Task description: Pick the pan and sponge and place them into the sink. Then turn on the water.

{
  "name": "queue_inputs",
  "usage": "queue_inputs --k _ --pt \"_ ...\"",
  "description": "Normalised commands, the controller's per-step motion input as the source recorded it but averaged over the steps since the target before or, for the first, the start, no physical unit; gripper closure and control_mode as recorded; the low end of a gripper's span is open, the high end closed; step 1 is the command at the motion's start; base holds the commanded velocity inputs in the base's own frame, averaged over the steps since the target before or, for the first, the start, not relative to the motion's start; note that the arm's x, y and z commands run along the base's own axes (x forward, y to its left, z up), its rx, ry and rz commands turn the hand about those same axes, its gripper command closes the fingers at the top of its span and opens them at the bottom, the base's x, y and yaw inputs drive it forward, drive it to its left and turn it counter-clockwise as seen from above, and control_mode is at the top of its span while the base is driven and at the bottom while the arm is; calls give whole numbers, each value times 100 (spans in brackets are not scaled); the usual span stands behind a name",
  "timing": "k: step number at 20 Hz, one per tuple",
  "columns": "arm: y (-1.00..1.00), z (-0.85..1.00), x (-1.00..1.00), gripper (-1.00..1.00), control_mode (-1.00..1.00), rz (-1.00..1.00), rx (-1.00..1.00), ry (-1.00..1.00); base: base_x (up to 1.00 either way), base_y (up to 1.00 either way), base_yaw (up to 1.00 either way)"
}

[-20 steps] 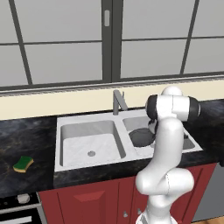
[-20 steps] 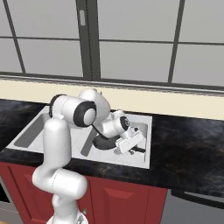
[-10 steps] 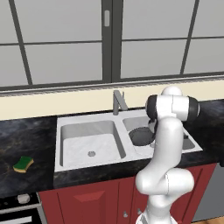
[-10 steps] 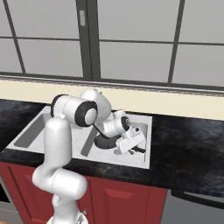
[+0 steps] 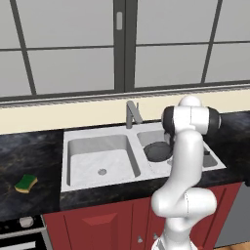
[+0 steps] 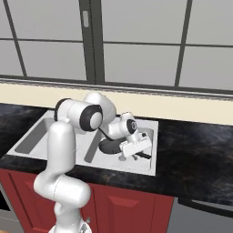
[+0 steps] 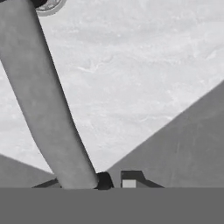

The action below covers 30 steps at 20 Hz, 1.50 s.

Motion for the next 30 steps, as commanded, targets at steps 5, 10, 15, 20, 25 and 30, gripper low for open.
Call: queue_inputs --k 5,10,15,20,25,30 --pt "16 -48 -9 100 -100 -21 0 0 0 0 0" --pt "20 -55 -16 100 -100 -19 -2 1 0 0 0" --pt "33 -62 -17 100 -100 -14 -4 7 0 0 0" --pt "38 -62 -32 -100 -100 -9 -4 6 0 0 0" --pt "29 -59 -27 -100 -100 -5 -3 2 0 0 0" --pt "13 -45 -12 -100 -100 -5 0 2 0 0 0"
